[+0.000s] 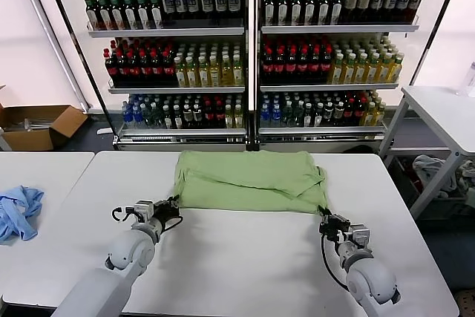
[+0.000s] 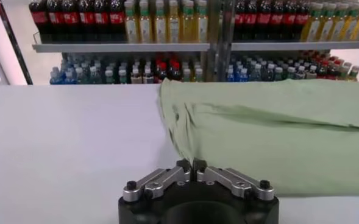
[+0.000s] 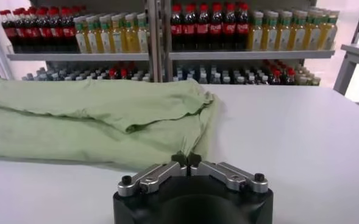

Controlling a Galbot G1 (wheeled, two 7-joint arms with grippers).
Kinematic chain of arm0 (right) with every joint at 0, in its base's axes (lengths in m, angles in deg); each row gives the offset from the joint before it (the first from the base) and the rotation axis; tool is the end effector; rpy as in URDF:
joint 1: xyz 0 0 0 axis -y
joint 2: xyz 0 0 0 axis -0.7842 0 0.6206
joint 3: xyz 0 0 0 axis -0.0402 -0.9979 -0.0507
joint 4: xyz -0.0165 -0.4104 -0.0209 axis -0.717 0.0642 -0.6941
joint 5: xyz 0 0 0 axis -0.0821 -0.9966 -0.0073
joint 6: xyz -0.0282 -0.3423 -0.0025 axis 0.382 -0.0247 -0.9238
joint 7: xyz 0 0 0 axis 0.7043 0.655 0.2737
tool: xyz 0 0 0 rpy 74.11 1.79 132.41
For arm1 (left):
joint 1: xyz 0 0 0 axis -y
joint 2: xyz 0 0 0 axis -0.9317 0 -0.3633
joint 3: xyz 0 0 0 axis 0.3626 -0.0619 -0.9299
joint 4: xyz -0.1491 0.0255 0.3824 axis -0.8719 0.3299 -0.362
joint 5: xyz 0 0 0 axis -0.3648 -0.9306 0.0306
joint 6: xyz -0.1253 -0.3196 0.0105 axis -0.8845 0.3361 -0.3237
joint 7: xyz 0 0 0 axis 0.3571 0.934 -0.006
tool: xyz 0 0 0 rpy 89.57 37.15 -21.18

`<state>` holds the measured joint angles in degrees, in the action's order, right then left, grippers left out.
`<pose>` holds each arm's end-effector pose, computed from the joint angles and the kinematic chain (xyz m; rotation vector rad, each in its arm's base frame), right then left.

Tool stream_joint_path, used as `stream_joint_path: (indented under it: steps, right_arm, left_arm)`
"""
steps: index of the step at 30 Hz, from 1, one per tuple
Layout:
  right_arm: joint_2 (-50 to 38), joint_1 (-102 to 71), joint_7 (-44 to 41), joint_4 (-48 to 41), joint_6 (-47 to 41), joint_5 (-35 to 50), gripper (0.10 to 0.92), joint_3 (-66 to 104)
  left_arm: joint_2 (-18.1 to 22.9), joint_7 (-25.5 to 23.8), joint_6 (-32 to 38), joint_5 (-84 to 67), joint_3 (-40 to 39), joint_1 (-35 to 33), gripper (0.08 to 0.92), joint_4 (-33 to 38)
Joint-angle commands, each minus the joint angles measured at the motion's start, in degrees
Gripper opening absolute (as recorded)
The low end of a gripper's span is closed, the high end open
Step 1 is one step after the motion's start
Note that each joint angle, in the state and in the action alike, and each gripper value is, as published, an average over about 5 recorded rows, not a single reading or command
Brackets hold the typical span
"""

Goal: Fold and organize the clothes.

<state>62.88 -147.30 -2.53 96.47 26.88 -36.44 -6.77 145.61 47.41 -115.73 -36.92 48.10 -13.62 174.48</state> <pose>0.2921 -0.1085 -0.3758 0.1463 -2.7375 0.0442 0.3702 0.0962 -0.3725 -0.1743 -2.5791 -0.0312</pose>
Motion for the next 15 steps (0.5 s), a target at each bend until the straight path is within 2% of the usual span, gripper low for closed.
stream_joint_path:
  steps: [1,7,15]
  right_arm:
    - [-0.1,0.1,0.0,0.5,0.0,-0.7,0.111,-0.3]
    - [-3.6,-3.2,0.2,5.9,-0.9,-0.4,0.111,0.9]
    - [-11.0,-14.3,0.4,19.8,-5.5,1.3,0.111,6.5]
  left_arm:
    - [-0.5,0.0,-0.3,0.2,-0.1,-0.4,0.098,2.3]
    - [-3.0,0.9,-0.6,1.0,-0.2,-2.0,0.098,6.4]
    - [-9.2,5.0,-2.8,1.3,0.0,-8.0,0.098,17.0]
